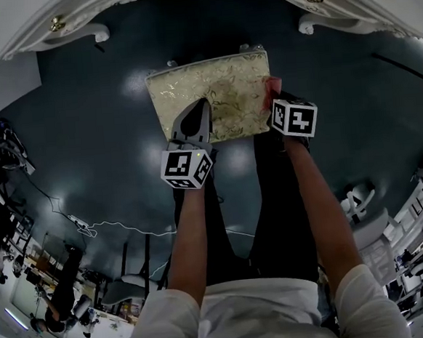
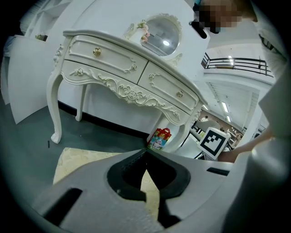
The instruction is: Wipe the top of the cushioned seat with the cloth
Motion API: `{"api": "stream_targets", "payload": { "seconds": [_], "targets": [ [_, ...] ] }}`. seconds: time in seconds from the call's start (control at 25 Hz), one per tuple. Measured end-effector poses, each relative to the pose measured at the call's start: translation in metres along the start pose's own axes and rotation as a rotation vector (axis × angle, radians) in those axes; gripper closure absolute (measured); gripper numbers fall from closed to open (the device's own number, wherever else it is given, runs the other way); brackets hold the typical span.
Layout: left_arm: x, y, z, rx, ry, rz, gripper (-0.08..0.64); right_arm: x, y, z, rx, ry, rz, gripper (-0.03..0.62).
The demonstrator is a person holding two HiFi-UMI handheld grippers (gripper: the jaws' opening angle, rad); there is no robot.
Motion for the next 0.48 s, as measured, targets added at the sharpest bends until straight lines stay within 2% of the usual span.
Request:
{"api": "stream_targets", "payload": {
  "seconds": [0.16,0.28,0.36,0.48],
  "targets": [
    [0.011,0.005,0.003,-0.010,0.009,0.007,0.546,-0.015,-0.003,-0.001,0.019,-0.013,-0.057,0.568],
    [0.026,0.015,0.008,-0.027,0.018,0.025,0.546,-0.004,0.002,0.002,-0.003,-0.014,-0.071,0.568],
    [0.041,0.024,0.012,-0.037,0.020,0.043,0.546,0.020,0.006,0.005,-0.025,-0.003,-0.036,0.568],
    [0.070,0.041,0.014,-0.041,0.025,0.081,0.546,0.077,-0.003,0.001,-0.039,0.022,0.079,0.568]
  ]
}}
Point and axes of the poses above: the fingertips, and each gripper's own axes: y backward along the fingers, x to its left, z out of its top, the point moved 7 cm from there along y, backward along the fingers, and after that the axes turned 15 degrees about z, right-handed, at the moved point
